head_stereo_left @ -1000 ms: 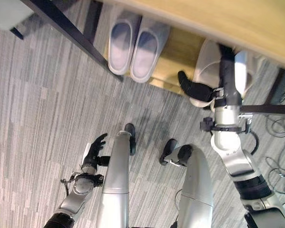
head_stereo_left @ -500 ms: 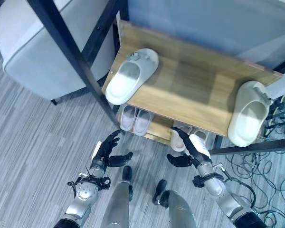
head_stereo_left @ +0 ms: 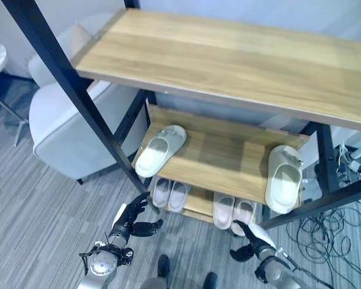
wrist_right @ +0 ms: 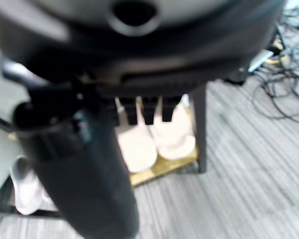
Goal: Arrange the slippers neatly on the shoe rack.
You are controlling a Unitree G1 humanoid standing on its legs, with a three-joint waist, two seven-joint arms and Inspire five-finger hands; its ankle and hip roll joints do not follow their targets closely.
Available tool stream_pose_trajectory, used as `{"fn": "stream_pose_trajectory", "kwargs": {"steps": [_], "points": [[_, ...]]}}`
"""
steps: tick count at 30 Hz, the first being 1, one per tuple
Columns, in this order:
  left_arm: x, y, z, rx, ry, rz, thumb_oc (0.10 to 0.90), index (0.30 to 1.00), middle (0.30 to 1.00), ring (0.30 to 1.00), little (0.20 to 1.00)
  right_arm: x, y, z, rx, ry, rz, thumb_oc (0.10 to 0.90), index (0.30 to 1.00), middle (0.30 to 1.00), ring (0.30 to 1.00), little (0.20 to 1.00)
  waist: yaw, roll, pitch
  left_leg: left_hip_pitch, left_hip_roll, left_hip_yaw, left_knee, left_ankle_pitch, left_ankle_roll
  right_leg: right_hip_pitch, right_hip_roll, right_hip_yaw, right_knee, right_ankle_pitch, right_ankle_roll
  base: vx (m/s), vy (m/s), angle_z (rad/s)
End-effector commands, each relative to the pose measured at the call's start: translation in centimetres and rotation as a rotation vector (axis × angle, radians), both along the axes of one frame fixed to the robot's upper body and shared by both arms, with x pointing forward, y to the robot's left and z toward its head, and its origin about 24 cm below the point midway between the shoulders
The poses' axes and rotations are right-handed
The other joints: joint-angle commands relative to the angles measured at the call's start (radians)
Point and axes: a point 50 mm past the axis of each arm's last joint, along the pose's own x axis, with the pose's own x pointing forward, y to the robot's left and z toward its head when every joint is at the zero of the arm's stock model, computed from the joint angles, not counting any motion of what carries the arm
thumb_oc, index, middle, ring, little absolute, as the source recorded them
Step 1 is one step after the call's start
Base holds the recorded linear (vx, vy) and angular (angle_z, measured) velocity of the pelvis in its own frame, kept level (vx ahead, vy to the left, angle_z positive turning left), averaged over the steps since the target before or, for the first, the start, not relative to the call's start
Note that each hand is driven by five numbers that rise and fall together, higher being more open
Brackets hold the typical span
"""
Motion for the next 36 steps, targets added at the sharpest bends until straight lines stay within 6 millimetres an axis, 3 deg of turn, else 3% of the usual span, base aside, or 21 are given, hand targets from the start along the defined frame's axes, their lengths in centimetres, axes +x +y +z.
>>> {"fn": "stream_pose_trajectory", "kwargs": {"steps": [1, 9, 14, 21, 26, 36], "points": [[1.4, -1.4, 2.5, -0.016, -0.146, -0.089, 0.8, 0.9, 0.9, 0.9, 0.9, 0.3, -0.4, 0.2, -0.013, -0.027, -0.016, 0.8, 0.9, 0.9, 0.9, 0.9, 0.012, -0.015, -0.064, -0.046, 0.016, 0.015, -0.009, 0.041, -0.093, -0.022, -0.042, -0.027, 0.011, -0.018, 0.092, 0.04, -0.031, -0.06], [2.1, -2.3, 4.8, -0.094, -0.241, -0.106, 0.8, 0.9, 0.9, 0.9, 0.9, -3.8, -0.9, -2.4, -0.051, 0.144, -0.104, 0.8, 0.9, 0.9, 0.9, 0.9, -0.009, -0.004, -0.082, 0.02, 0.019, 0.055, -0.009, 0.012, -0.092, 0.012, -0.045, -0.004, 0.006, -0.023, 0.105, 0.05, -0.022, -0.08], [2.6, -2.3, 6.3, -0.147, -0.301, -0.088, 0.8, 0.9, 0.9, 0.9, 0.9, -4.6, -0.8, -2.8, -0.046, 0.172, -0.119, 0.8, 0.9, 0.9, 0.9, 0.9, -0.019, 0.002, -0.082, 0.032, 0.02, 0.07, -0.009, 0.004, -0.089, 0.011, -0.045, 0.009, 0.006, -0.021, 0.11, 0.04, -0.031, -0.11], [4.5, -2.9, 9.9, -0.187, -0.466, -0.073, 0.8, 0.9, 0.9, 0.9, 0.9, -5.4, -0.5, -3.1, -0.045, 0.198, -0.13, 0.8, 0.9, 0.9, 0.9, 0.9, -0.037, 0.018, -0.077, 0.029, 0.023, 0.092, -0.009, -0.002, -0.083, -0.014, -0.049, 0.03, 0.006, -0.01, 0.118, 0.0, -0.018, -0.1], [6.0, -2.9, 12.2, -0.088, -0.59, -0.057, 0.8, 0.9, 0.9, 0.9, 0.9, -6.5, -0.8, -3.5, -0.052, 0.226, -0.149, 0.8, 0.9, 0.9, 0.9, 0.9, -0.056, 0.025, -0.082, 0.017, 0.022, 0.1, -0.009, -0.006, -0.083, -0.032, -0.051, 0.042, 0.006, -0.001, 0.123, 0.03, -0.013, -0.11], [8.8, -1.5, 14.2, 0.211, -0.703, -0.006, 0.8, 0.9, 0.9, 0.9, 0.9, -7.7, -1.5, -3.6, -0.059, 0.249, -0.178, 0.8, 0.9, 0.9, 0.9, 0.9, -0.085, 0.027, -0.094, -0.012, 0.023, 0.109, -0.009, -0.014, -0.083, -0.079, -0.058, 0.051, 0.006, 0.018, 0.134, 0.01, -0.002, -0.01]]}}
